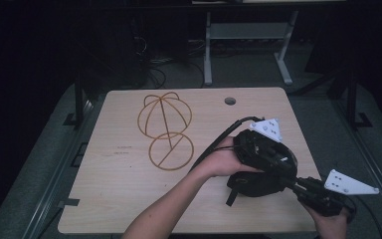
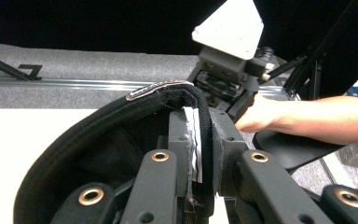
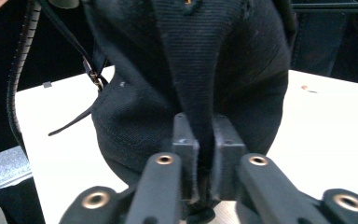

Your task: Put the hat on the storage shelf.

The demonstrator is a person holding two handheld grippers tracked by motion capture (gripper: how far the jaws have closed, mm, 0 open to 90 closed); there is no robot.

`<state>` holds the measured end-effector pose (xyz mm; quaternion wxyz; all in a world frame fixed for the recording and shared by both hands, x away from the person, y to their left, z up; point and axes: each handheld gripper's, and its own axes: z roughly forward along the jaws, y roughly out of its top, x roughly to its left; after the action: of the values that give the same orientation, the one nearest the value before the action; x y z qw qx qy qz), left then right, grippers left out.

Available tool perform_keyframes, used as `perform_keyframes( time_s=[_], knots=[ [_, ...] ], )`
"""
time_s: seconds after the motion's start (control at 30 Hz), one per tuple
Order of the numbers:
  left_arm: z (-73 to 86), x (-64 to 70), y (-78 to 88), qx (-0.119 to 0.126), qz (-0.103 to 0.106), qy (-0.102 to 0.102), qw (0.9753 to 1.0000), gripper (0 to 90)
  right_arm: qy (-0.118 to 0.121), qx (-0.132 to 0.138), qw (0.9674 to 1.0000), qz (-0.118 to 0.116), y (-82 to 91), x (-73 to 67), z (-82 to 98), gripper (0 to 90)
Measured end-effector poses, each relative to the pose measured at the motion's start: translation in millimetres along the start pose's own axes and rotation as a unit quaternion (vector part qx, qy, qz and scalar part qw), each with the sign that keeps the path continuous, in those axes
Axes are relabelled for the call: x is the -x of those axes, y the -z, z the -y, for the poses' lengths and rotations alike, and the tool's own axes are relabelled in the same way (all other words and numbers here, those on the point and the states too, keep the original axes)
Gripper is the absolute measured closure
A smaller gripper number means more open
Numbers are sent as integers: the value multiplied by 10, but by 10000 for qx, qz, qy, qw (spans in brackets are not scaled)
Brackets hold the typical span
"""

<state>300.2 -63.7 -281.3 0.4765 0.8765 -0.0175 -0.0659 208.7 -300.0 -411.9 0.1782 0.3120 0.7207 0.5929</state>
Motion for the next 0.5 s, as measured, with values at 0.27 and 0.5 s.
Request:
perform_keyframes(
  time_s=[0.27, 0.5],
  knots=[
    [79, -57, 84, -21, -103, 145, 9998, 801, -60, -74, 9999, -59, -17, 1, -41, 871],
    [116, -53, 177, -198, -525, 110, 9984, 756, -98, -161, 9998, -2, -10, 19, -114, 873]
  ],
)
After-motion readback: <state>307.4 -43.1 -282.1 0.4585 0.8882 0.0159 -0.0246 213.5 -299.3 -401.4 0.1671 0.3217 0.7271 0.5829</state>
